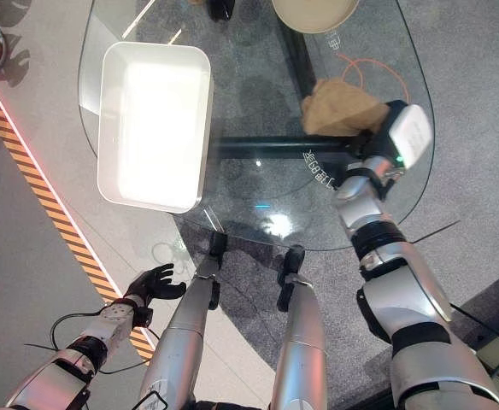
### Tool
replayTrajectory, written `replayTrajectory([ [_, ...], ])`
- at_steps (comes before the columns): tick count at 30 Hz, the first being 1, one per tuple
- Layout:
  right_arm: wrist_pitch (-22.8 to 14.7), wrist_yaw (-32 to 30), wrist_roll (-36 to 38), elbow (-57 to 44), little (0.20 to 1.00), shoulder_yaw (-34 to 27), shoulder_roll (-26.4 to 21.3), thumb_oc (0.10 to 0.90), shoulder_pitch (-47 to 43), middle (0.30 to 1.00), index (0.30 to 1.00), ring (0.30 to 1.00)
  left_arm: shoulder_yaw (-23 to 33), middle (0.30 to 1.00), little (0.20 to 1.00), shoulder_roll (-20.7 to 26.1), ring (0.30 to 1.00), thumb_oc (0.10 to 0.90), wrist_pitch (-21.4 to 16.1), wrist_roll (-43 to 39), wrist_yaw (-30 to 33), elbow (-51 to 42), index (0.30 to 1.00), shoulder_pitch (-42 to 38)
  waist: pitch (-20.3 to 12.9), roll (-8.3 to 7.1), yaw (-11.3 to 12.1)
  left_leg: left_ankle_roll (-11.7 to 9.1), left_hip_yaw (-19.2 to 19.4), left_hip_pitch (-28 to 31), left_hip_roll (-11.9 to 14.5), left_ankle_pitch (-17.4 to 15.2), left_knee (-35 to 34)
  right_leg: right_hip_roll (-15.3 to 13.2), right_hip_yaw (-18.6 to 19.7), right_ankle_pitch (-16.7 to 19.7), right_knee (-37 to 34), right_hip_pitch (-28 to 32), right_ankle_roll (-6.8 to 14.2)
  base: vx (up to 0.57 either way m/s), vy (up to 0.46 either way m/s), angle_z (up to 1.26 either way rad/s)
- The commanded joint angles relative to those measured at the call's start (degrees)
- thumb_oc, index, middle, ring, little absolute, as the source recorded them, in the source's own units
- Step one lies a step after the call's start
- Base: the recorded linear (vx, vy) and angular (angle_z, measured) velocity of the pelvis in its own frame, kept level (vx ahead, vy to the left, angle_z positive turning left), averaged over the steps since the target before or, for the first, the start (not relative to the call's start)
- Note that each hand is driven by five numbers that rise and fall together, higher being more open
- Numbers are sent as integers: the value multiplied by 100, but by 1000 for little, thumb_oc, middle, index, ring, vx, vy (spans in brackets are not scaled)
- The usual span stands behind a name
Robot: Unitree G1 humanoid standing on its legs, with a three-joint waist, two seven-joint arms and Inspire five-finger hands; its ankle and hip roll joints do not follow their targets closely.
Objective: Wipe the table with a cloth and put it in the basket.
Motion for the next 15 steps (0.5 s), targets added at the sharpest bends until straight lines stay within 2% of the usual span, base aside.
replayTrajectory([
  [1,-262,243,-740,-597,200,321,-225,100,-493,300,300,300,22,900,900,-113,900,800,-78,48,-48,215,900,376,-122,147,-9,516,520,174,-224,-336,225,259,53,332,-433,225,-76,0,0,0],
  [8,-104,869,-1209,-993,200,826,329,100,-268,300,300,300,1,900,900,-217,900,800,-162,151,-13,288,900,349,-122,160,44,509,527,171,-237,-282,165,239,-2,343,-478,235,-107,0,0,0],
  [15,-59,1361,-1439,-1171,200,1031,822,100,88,300,300,300,11,900,900,-296,900,800,-159,190,38,260,900,306,-122,172,49,495,565,164,-238,-236,120,217,-27,373,-544,243,-108,0,0,0],
])
